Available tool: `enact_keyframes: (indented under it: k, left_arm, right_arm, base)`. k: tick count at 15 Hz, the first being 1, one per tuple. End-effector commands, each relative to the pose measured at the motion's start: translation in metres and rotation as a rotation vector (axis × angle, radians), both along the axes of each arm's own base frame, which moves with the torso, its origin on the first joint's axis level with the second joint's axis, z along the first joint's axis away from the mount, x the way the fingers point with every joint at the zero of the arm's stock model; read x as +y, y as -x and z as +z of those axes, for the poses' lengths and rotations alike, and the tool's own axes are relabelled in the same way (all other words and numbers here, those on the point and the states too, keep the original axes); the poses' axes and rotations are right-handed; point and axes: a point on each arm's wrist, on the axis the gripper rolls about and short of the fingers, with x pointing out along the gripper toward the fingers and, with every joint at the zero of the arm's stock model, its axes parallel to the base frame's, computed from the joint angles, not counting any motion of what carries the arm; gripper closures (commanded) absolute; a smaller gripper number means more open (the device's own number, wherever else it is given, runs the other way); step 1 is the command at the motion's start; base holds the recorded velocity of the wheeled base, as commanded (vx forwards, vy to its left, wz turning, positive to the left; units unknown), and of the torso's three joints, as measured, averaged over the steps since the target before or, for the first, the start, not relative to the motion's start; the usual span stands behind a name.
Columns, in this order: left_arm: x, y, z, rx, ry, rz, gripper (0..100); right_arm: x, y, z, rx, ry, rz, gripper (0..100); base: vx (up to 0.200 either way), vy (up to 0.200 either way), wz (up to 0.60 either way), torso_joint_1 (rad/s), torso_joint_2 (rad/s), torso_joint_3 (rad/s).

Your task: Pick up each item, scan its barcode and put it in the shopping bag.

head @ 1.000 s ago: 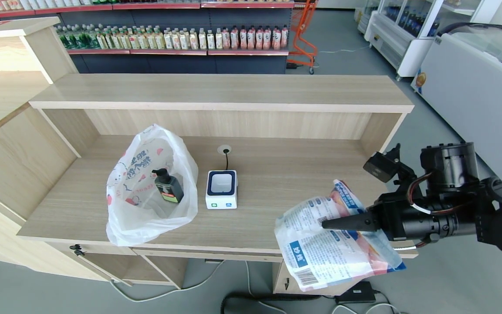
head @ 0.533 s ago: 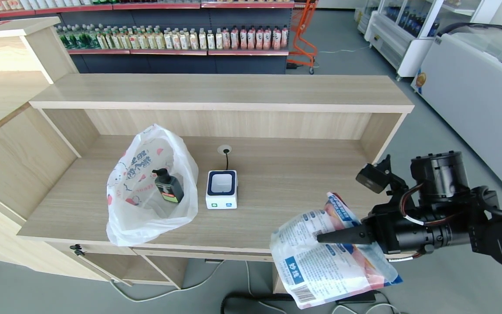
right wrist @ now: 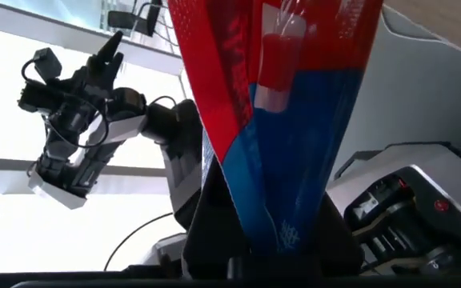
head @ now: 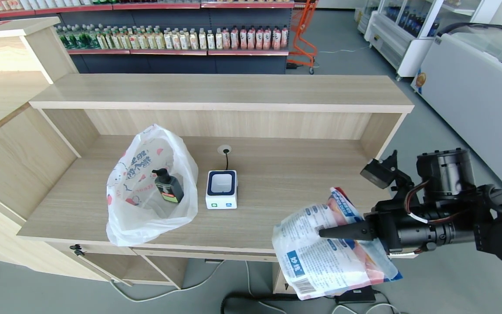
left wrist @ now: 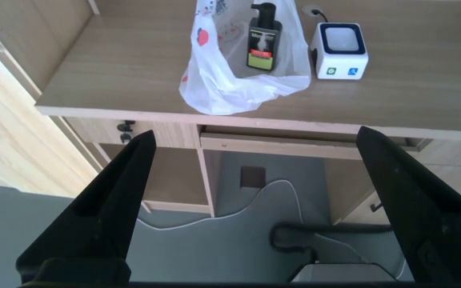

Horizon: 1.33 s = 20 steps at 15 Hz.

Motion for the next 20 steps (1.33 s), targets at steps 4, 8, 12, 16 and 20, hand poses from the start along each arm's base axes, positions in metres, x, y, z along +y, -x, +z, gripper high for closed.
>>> enact_keyframes:
  k: [4, 8, 12, 16, 20]
  left_arm:
    - [0.000, 0.000, 0.000, 0.000, 0.001, 0.000, 0]
    - [0.000, 0.000, 0.000, 0.000, 0.001, 0.000, 0]
    - [0.000, 0.000, 0.000, 0.000, 0.001, 0.000, 0]
    - [0.000, 0.000, 0.000, 0.000, -0.001, 0.000, 0]
    - [0.000, 0.000, 0.000, 0.000, 0.001, 0.000, 0]
  right_arm:
    - [-0.049, -0.014, 0.028, -0.593, 0.345, -0.483, 100]
    - [-0.075, 0.008, 0.031, -0.763, 0.546, -0.622, 100]
    - [-0.089, 0.019, 0.030, -1.048, 0.786, -0.627, 100]
    - [-0.084, 0.042, 0.029, -1.080, 0.772, -0.599, 100]
    - [-0.084, 0.060, 0.024, -1.056, 0.748, -0.606, 100]
  base:
    - [0.000, 0.000, 0.00, 0.000, 0.00, 0.000]
    - [0.000, 0.000, 0.00, 0.000, 0.00, 0.000]
    - [0.000, 0.000, 0.00, 0.000, 0.00, 0.000]
    - [0.000, 0.000, 0.00, 0.000, 0.00, 0.000]
    - [0.050, 0.050, 0.00, 0.001, 0.00, 0.001]
